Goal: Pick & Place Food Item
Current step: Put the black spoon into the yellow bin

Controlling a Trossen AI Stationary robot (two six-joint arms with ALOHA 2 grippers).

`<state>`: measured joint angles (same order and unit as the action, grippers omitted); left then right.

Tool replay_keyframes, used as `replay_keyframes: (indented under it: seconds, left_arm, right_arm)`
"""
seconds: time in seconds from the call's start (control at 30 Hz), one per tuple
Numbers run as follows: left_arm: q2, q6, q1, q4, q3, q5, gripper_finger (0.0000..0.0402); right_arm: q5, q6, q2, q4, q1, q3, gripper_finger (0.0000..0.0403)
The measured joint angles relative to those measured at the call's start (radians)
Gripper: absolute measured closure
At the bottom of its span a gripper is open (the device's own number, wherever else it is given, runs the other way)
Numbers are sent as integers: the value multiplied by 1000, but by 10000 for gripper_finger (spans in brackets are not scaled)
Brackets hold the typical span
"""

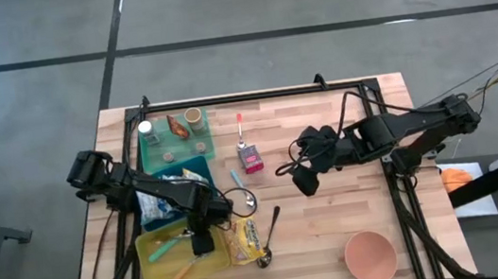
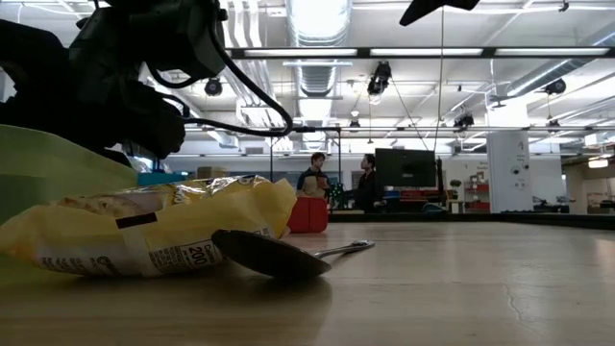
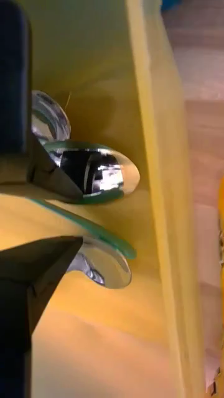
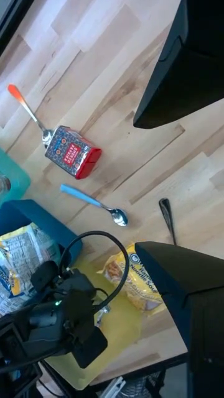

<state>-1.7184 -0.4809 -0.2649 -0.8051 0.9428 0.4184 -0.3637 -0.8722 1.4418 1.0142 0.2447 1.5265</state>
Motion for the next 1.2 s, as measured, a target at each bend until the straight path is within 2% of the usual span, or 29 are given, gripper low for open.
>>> replay_keyframes:
  seconds: [0.17, 0.3, 0.47, 0.63, 0.8, 0.93, 1.07, 1.2]
  left_arm:
    - [0, -3, 0, -4, 0, 32, 227]
    - [-1, -12, 3, -25, 10, 61, 197]
    - [33, -26, 2, -49, 46, 53, 188]
    - [113, -85, 2, -56, 65, -11, 188]
    - [217, -226, -2, -37, 66, -115, 188]
    - [303, -418, -7, 10, 66, -206, 188]
    - [379, -587, -16, 23, 66, -258, 188]
    - [427, -673, -31, 0, 66, -305, 188]
  right_arm:
    - [1, 12, 0, 0, 3, 0, 93]
    - [4, 62, 0, 0, 16, 0, 93]
    - [7, 130, 0, 0, 47, 0, 93]
    - [53, 247, 3, -2, 80, 0, 93]
    - [110, 338, 31, -15, 107, -1, 94]
    - [150, 429, 74, -45, 118, -1, 94]
    - [199, 529, 121, -64, 122, 0, 94]
    - [209, 634, 167, -69, 122, 1, 94]
